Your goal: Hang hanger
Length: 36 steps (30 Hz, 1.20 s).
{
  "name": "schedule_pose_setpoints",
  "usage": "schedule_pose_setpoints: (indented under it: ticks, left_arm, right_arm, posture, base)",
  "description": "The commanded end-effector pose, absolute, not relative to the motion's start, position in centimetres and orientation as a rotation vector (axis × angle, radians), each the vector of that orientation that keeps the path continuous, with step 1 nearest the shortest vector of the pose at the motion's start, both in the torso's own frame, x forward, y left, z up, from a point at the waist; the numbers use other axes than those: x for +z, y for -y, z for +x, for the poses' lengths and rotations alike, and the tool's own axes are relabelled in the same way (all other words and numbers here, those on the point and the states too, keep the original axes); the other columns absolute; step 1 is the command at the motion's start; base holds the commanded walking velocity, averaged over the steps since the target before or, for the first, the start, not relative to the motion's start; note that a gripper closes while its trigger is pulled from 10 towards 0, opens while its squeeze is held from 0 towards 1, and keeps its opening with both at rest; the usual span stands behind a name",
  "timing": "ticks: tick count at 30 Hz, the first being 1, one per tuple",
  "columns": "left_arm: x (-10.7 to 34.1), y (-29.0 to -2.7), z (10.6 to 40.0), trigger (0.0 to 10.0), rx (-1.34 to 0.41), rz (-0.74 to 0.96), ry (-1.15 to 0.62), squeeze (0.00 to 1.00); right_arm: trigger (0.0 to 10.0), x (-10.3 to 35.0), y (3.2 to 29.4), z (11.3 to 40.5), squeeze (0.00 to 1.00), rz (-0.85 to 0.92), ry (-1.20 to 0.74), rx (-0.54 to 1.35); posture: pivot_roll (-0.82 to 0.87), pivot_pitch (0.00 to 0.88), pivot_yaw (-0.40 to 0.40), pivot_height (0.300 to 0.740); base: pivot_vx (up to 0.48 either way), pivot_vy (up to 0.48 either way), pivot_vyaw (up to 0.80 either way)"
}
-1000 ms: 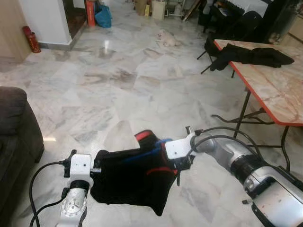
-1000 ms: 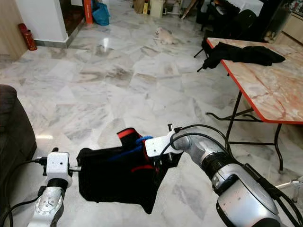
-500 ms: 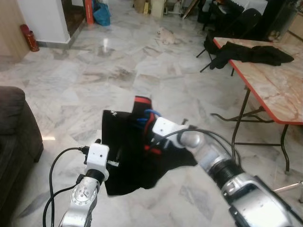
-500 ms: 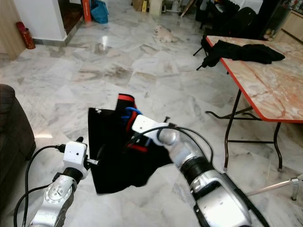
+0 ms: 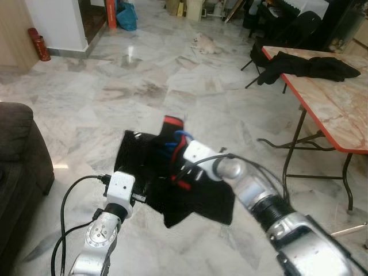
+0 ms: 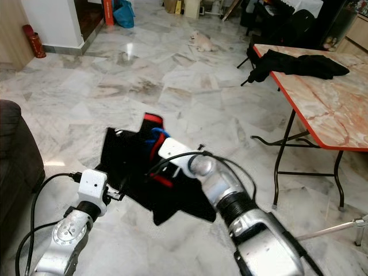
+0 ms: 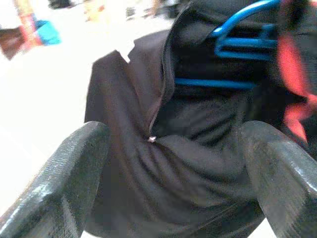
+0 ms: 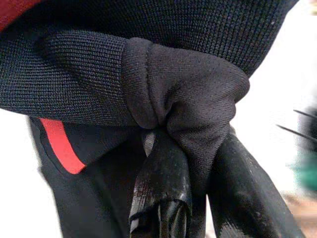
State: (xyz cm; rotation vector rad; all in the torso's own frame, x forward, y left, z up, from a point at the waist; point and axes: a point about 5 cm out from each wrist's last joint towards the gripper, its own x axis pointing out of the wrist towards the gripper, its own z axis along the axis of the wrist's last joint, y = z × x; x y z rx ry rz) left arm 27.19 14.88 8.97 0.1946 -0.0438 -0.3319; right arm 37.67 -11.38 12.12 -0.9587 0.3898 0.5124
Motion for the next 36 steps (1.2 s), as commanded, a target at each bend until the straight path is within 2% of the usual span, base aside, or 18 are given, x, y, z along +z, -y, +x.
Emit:
schedule_pose_setpoints:
  ticks: [1, 7, 11, 13, 19, 25, 29, 36]
  left_arm:
    - [9.3, -13.9, 26.9, 10.0, -0.391, 0.171, 0.044, 0.0]
    - [11.5, -12.3, 26.5, 10.0, -0.514, 0.058, 0.069, 0.0]
    - [11.2, -12.9, 26.6, 10.0, -0.484, 0.089, 0.044, 0.0]
    - [9.6, -16.4, 26.7, 10.0, -0.241, 0.157, -0.005, 0.0]
    - [9.2, -18.4, 24.8, 10.0, -0.207, 0.167, -0.04, 0.0]
    - [9.1, -20.6, 21.4, 10.0, -0.325, 0.234, -0.11, 0.0]
    - [8.5, -21.7, 19.9, 10.0, -0.395, 0.245, -0.182, 0.0]
    - [7.2, -20.6, 17.1, 10.0, -0.675, 0.228, -0.358, 0.0]
  right_arm:
    - [10.0, 12.7, 12.0, 38.1, 0.0, -0.984, -0.372, 0.469]
    - [10.0, 13.0, 12.7, 38.3, 0.0, -1.014, -0.357, 0.448]
    - [10.0, 13.3, 12.5, 38.5, 0.0, -0.971, -0.335, 0.456]
    - [10.0, 14.4, 12.5, 38.8, 0.0, -0.902, -0.271, 0.479]
    - [10.0, 14.4, 14.2, 38.8, 0.0, -1.077, -0.239, 0.488]
    - [10.0, 13.9, 16.0, 38.5, 0.0, -1.298, -0.199, 0.568]
    - [10.0, 14.0, 16.1, 38.2, 0.0, -1.27, -0.17, 0.665]
    - [10.0, 14.8, 16.0, 37.1, 0.0, -1.387, -0.042, 0.941]
  posture:
    - [-0.02, 0.038, -0.131, 0.74]
    - [-0.01, 0.038, -0.132, 0.74]
    - [-0.01, 0.036, -0.129, 0.74]
    - [-0.01, 0.032, -0.125, 0.74]
    - [0.0, 0.035, -0.127, 0.74]
    - [0.01, 0.041, -0.131, 0.74]
    - [0.02, 0.043, -0.134, 0.74]
    - [0.02, 0.041, -0.136, 0.74]
  base:
    - [0.0, 0.0, 0.0]
    - [0.0, 0.0, 0.0]
    - [0.0, 0.0, 0.0]
    - [0.0, 0.0, 0.0]
    - [0.0, 0.0, 0.0]
    - [0.0, 0.0, 0.0]
    - [0.0, 0.0, 0.0]
    - [0.0, 0.0, 0.0]
